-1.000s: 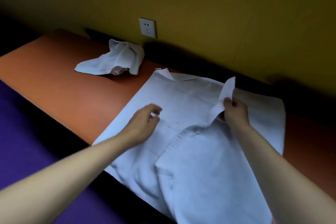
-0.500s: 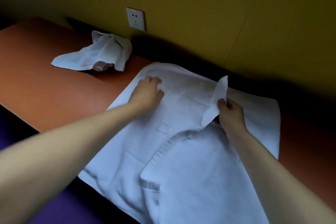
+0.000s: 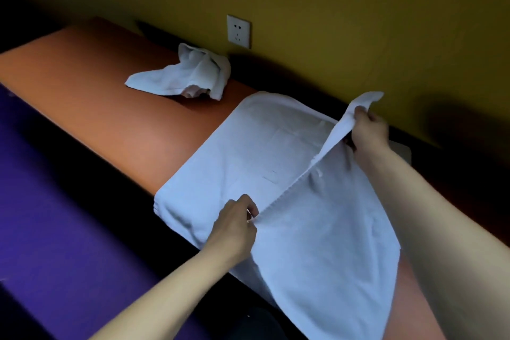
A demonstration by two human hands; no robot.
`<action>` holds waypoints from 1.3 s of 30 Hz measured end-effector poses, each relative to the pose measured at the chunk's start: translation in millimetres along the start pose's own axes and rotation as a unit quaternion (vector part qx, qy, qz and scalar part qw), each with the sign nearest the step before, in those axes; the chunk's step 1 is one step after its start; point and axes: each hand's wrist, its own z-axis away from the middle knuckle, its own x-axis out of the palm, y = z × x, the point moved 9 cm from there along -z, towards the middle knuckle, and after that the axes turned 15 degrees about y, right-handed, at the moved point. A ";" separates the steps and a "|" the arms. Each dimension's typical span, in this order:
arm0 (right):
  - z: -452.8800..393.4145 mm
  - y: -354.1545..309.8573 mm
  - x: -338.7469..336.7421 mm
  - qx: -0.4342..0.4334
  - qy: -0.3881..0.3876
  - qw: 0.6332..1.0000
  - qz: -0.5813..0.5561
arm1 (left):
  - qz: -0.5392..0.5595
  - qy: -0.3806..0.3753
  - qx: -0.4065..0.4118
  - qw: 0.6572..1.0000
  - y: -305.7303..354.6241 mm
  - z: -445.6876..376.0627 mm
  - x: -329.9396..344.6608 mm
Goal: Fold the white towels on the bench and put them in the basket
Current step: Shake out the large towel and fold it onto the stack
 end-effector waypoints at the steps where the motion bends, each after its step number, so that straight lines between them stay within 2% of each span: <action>1: 3.2 -8.1 5.6 -0.006 -0.003 1.000 0.002 | 0.041 0.011 -0.010 0.999 -4.6 0.8 -9.3; 6: 21.0 -39.2 55.4 -0.035 -0.031 0.999 0.005 | 0.152 0.128 -0.051 0.979 -38.7 -5.4 -70.3; 9: 37.5 -52.4 99.8 -0.041 -0.056 0.998 -0.009 | 0.143 0.191 -0.066 0.969 -60.3 -11.4 -104.2; 15: 61.6 -48.9 194.5 -0.054 -0.099 0.993 0.021 | 0.109 0.229 -0.112 0.961 -114.3 -39.2 -133.2; 18: 76.7 -28.2 213.7 -0.043 -0.143 0.988 0.045 | 0.082 0.228 -0.136 0.961 -142.9 -51.9 -124.6; 20: 88.0 -6.5 197.7 -0.045 -0.159 0.985 0.051 | 0.085 0.229 -0.143 0.959 -155.6 -52.7 -113.8; 23: 94.1 34.8 133.1 -0.103 -0.148 0.980 0.086 | 0.112 0.262 -0.143 0.948 -165.4 -48.7 -108.0; 26: 96.8 76.6 32.1 -0.133 -0.070 0.981 0.122 | 0.136 0.270 -0.170 0.938 -178.0 -41.9 -102.2; 28: 107.2 97.8 -39.3 -0.148 -0.002 0.975 0.165 | 0.158 0.241 -0.197 0.937 -183.5 -35.1 -93.5; 31: 135.9 132.1 -114.8 -0.138 0.046 0.955 0.257 | 0.202 0.200 -0.214 0.935 -182.8 -25.4 -85.0; 35: 186.5 163.9 -159.5 -0.094 0.066 0.925 0.361 | 0.231 0.168 -0.207 0.936 -174.0 -19.1 -89.1; 39: 224.6 184.0 -156.3 -0.048 0.023 0.909 0.413 | 0.262 0.147 -0.204 0.932 -160.3 -15.1 -95.9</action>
